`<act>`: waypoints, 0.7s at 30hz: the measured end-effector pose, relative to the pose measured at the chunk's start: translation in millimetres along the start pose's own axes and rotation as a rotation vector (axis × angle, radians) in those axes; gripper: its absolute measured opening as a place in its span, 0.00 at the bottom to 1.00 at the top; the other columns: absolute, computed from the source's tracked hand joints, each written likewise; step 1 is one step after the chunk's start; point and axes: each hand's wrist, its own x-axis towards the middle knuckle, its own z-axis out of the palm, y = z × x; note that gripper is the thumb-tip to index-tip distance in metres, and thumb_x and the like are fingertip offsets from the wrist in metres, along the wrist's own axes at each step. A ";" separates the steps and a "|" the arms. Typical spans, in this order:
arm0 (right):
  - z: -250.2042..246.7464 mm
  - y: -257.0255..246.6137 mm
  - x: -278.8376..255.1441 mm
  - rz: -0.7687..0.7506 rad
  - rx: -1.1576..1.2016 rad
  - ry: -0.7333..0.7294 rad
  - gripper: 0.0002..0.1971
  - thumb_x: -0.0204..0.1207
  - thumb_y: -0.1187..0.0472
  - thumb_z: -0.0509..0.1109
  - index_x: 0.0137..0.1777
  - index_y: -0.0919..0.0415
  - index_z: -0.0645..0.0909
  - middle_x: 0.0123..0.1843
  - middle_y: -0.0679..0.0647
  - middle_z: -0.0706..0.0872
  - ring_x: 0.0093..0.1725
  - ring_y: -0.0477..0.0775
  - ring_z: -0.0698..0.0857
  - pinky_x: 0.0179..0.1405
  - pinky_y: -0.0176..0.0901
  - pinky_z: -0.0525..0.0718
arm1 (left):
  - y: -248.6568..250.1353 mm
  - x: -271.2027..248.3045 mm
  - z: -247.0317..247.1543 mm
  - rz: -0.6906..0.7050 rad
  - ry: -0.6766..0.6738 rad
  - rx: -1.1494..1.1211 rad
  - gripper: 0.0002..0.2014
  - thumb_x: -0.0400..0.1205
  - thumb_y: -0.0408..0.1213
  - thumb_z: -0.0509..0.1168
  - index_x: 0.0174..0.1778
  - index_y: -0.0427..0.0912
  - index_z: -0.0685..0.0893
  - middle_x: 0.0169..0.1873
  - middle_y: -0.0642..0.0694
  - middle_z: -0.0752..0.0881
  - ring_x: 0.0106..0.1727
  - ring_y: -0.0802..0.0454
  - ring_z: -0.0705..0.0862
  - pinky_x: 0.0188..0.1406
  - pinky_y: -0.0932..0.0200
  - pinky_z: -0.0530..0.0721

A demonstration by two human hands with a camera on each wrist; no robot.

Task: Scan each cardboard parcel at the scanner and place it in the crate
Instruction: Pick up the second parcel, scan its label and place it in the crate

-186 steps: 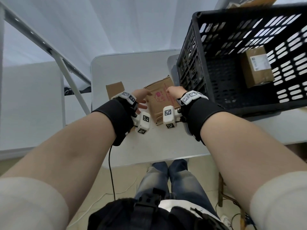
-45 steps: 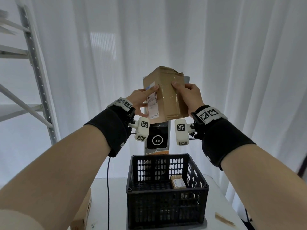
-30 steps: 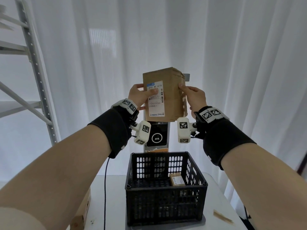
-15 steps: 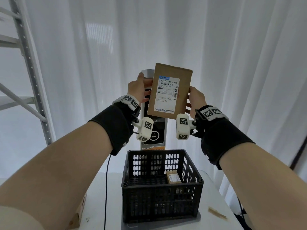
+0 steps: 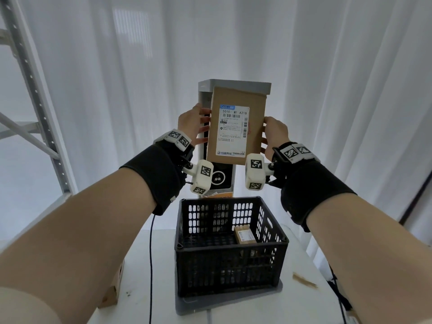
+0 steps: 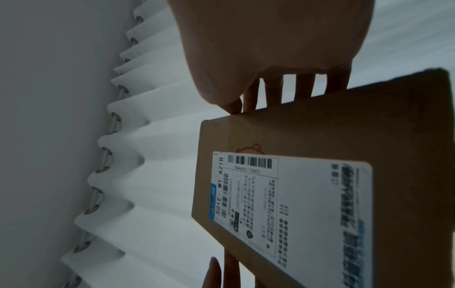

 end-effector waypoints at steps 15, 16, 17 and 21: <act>18.4 86.6 4.0 0.257 0.040 0.121 0.14 0.74 0.59 0.61 0.52 0.61 0.86 0.53 0.58 0.90 0.51 0.63 0.86 0.64 0.63 0.84 | -75.8 8.9 -34.3 -0.174 -0.050 0.073 0.07 0.83 0.40 0.65 0.52 0.43 0.86 0.44 0.46 0.89 0.43 0.47 0.86 0.48 0.49 0.87; 17.0 92.1 3.1 0.275 0.033 0.117 0.12 0.74 0.60 0.61 0.50 0.60 0.85 0.51 0.57 0.88 0.49 0.62 0.85 0.62 0.61 0.84 | -83.1 10.3 -34.7 -0.191 -0.063 0.086 0.07 0.82 0.40 0.66 0.52 0.43 0.86 0.42 0.46 0.88 0.42 0.47 0.86 0.48 0.48 0.87; 15.4 98.8 4.9 0.297 0.031 0.113 0.11 0.74 0.60 0.61 0.49 0.59 0.85 0.50 0.57 0.88 0.48 0.61 0.85 0.60 0.59 0.85 | -90.6 11.3 -34.2 -0.209 -0.079 0.099 0.07 0.82 0.40 0.66 0.51 0.43 0.86 0.40 0.47 0.88 0.41 0.47 0.85 0.48 0.48 0.87; 9.3 122.6 21.0 0.318 -0.010 0.116 0.11 0.75 0.64 0.60 0.47 0.63 0.84 0.51 0.59 0.87 0.48 0.60 0.85 0.63 0.60 0.87 | -117.7 19.3 -28.7 -0.253 -0.120 0.130 0.06 0.85 0.42 0.64 0.49 0.45 0.84 0.37 0.49 0.86 0.41 0.49 0.85 0.50 0.48 0.87</act>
